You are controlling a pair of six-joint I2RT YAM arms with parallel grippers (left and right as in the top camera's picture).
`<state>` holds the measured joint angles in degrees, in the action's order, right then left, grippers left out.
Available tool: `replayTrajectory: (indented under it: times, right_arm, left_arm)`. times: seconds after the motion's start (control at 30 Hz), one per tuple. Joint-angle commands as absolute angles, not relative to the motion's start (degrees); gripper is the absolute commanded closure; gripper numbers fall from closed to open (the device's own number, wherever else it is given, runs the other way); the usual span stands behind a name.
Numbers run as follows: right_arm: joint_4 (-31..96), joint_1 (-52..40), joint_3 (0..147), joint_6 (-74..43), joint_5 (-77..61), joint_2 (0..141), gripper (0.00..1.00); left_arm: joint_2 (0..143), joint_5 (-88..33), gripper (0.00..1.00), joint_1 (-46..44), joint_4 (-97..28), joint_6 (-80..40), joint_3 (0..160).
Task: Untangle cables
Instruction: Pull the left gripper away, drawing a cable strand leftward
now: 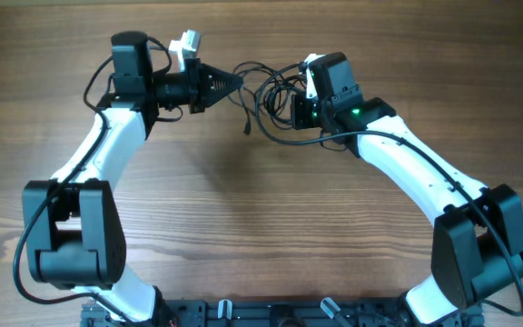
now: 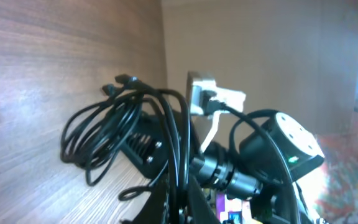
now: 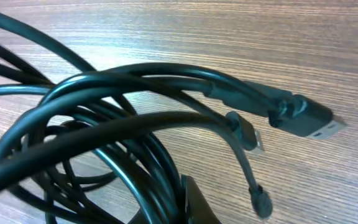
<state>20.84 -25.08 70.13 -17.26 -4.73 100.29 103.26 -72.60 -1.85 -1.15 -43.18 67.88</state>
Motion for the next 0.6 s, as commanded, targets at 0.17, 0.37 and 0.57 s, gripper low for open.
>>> replayTrajectory:
  times: [0.17,0.37,0.57]
  right_arm:
    - [20.80,-24.45,70.81,-13.28,-16.21,100.95,0.96]
    - [21.21,-23.03,70.81,-12.12,-15.33,100.95,0.96]
    - [22.15,-21.89,70.81,-13.47,-13.78,100.95,0.96]
  left_arm:
    - [101.58,-28.14,0.96,-2.79,-23.14,-31.66,68.27]
    - [101.58,-14.63,0.96,-2.92,-28.42,-28.69,68.27]
    - [101.58,-8.88,0.96,-3.38,-31.55,-28.97,68.27]
